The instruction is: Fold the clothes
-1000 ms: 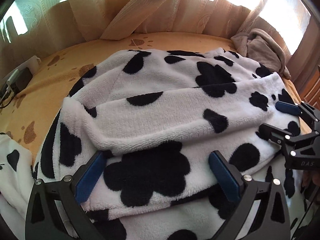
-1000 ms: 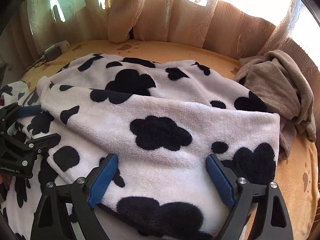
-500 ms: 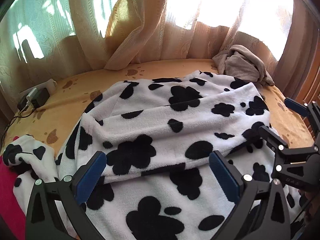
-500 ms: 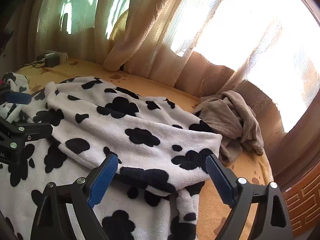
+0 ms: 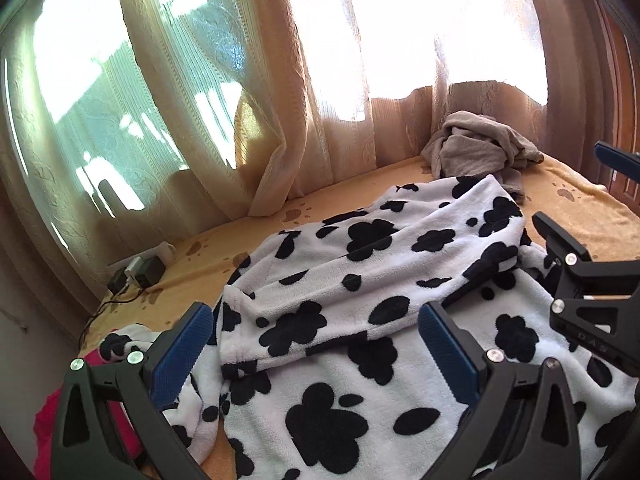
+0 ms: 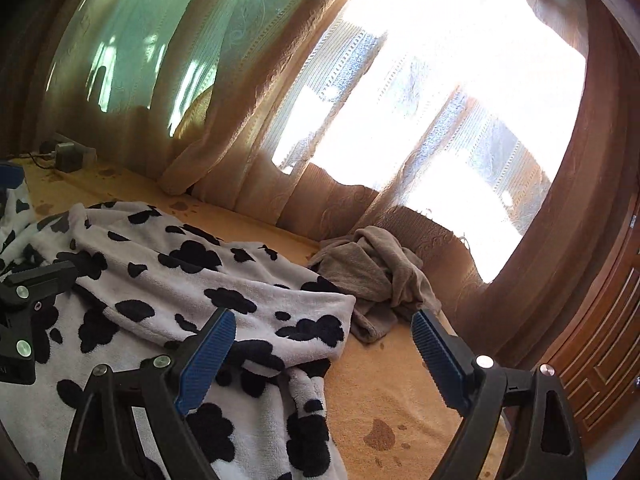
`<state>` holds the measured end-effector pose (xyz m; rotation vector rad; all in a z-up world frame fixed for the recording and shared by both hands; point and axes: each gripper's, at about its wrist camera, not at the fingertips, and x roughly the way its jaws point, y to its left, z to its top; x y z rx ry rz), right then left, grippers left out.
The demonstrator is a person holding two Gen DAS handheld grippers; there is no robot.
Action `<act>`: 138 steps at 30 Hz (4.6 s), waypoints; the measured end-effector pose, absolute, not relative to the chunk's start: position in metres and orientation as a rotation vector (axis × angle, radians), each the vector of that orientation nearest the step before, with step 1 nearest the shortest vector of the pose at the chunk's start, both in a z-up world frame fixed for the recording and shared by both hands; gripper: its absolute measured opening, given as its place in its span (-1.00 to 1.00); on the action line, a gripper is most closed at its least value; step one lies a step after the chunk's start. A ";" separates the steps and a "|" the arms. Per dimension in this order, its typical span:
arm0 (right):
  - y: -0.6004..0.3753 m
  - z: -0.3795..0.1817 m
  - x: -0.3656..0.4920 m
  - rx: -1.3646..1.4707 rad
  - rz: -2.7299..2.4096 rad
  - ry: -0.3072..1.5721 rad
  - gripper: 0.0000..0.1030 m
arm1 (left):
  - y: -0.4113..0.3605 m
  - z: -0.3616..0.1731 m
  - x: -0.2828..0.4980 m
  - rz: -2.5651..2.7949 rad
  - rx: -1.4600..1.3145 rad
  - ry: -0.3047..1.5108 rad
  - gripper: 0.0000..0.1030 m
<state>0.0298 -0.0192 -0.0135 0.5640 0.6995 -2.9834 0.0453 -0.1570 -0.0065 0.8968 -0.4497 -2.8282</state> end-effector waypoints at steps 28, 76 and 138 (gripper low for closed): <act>0.148 -0.061 0.053 0.974 -2.707 -0.493 0.79 | -0.084 -0.030 0.072 -2.983 1.184 -0.451 1.00; 0.170 -0.066 0.058 0.841 -2.908 -0.478 0.79 | 0.017 -0.041 0.054 -2.946 1.238 -0.774 1.00; 0.266 -0.032 0.103 0.491 -3.313 -0.852 0.79 | 0.103 -0.037 0.039 -3.048 1.112 -1.048 1.00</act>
